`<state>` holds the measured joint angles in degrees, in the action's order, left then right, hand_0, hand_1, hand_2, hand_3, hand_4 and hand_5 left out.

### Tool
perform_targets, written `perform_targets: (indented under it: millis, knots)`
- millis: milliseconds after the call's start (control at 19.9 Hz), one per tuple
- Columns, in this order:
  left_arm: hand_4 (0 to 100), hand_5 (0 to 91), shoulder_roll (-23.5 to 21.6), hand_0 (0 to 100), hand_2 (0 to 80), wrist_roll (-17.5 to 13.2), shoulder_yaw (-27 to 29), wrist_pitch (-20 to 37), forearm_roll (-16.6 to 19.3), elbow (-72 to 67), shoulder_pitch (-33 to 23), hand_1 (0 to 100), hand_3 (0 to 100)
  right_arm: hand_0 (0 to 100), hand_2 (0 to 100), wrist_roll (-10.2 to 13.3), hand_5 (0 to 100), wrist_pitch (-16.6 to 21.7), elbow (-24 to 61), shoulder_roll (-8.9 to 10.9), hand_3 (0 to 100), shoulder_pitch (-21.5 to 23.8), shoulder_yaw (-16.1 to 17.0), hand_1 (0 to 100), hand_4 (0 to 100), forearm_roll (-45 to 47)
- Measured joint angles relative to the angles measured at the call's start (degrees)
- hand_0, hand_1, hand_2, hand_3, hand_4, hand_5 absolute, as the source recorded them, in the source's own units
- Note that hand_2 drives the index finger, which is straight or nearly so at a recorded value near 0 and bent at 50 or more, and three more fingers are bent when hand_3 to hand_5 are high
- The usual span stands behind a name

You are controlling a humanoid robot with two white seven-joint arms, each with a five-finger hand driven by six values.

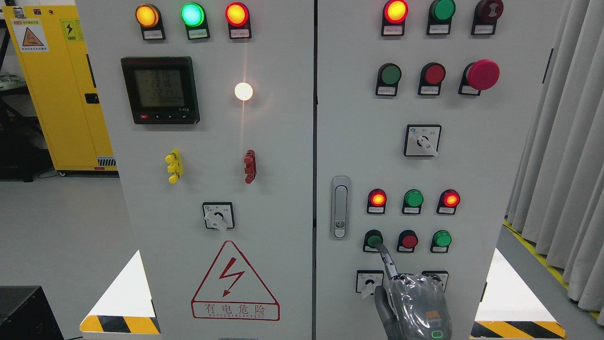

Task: Press green start button

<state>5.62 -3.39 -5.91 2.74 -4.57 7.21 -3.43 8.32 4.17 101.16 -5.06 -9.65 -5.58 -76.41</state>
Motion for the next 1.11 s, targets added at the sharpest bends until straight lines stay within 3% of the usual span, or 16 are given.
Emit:
perform_targets:
  millis: [302,503,604,654,704,855,906,1006,1107]
  knots:
    - [0,0.0,0.00,12,0.0,0.00,-0.01,0.00,0.00,0.00,0.00,56,0,78,3,0.22,100,0.46,3.09,-0.44,100,2.57,-1.42,93,100,6.84]
    - [0,0.0,0.00,12,0.0,0.01,-0.01,0.00,0.00,0.00,0.00,56,0,84,7,0.36,100,0.98,4.73,-0.87,86,3.58,-2.59,93,96,14.49]
    - [0,0.0,0.00,12,0.0,0.01,0.00,0.00,0.01,0.00,0.00,56,0,78,7,0.40,81,1.37,5.56,-1.03,59,4.18,-3.26,89,71,19.76]
    - [0,0.0,0.00,12,0.0,0.01,-0.01,0.00,0.01,0.00,0.00,56,0,79,6,0.43,54,1.53,6.02,-1.12,40,4.66,-3.65,86,45,22.51]
    - [0,0.0,0.00,12,0.0,0.01,-0.01,0.00,0.01,0.00,0.00,56,0,79,2,0.53,36,1.67,6.54,-1.19,28,5.41,-4.04,85,31,25.90]
    - [0,0.0,0.00,12,0.0,0.01,-0.01,0.00,0.01,0.00,0.00,56,0,80,0,0.57,15,1.79,7.78,-1.35,10,7.18,-4.96,84,13,34.58]
    - [0,0.0,0.00,12,0.0,0.02,-0.01,0.00,0.01,0.00,0.00,56,0,80,0,0.45,15,1.97,8.17,-1.38,10,7.55,-5.21,84,13,37.23]
    - [0,0.0,0.00,12,0.0,0.03,-0.01,0.00,0.01,0.00,0.00,56,0,86,0,0.28,4,2.83,8.80,-1.48,0,8.35,-5.63,81,2,41.75]
    - [0,0.0,0.00,12,0.0,0.04,0.00,0.00,0.01,0.00,0.00,56,0,86,0,0.16,0,3.73,9.27,-1.54,0,9.46,-5.99,80,0,45.57]
